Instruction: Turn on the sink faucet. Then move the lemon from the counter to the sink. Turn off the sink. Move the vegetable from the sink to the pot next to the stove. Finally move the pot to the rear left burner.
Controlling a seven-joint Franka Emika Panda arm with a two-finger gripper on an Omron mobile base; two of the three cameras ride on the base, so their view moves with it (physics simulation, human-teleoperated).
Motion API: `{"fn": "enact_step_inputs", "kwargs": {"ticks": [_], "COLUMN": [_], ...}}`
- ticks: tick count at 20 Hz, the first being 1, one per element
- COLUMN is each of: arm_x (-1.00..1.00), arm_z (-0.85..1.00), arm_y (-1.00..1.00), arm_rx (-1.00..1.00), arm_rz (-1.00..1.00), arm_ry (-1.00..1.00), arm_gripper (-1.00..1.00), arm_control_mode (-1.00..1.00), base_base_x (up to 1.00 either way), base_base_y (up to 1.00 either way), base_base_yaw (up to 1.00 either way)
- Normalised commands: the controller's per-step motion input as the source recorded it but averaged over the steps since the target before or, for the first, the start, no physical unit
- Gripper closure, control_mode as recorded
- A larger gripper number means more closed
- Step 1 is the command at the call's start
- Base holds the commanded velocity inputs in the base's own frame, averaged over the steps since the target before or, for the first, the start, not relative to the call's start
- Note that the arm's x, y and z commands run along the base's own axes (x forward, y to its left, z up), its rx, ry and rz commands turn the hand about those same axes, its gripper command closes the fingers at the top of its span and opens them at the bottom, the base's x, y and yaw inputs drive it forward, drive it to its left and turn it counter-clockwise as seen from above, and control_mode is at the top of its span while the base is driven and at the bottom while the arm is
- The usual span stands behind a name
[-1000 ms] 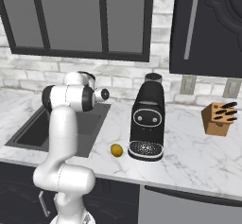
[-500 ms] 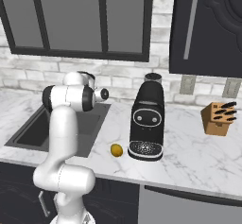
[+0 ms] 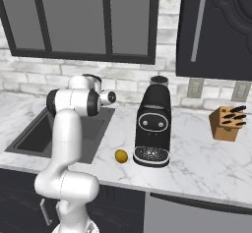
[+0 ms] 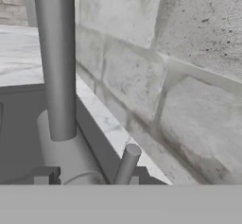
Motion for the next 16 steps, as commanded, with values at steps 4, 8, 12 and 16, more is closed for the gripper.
{"fn": "enact_step_inputs", "kwargs": {"ticks": [4, 8, 12, 16], "arm_x": [0.09, 0.0, 0.0, 0.11], "arm_z": [0.0, 0.0, 0.0, 0.0], "arm_y": [0.01, 0.01, 0.0, 0.0], "arm_rx": [0.02, 0.0, 0.0, 0.0], "arm_rz": [-0.11, -0.22, -0.3, -0.26], "arm_ry": [0.0, 0.0, 0.0, 0.0], "arm_gripper": [1.0, 1.0, 1.0, 1.0], "arm_control_mode": [-1.0, -1.0, -1.0, -1.0], "base_base_x": [0.0, 0.0, 0.0, 0.0], "base_base_y": [0.0, 0.0, 0.0, 0.0], "base_base_yaw": [0.0, 0.0, 0.0, 0.0]}}
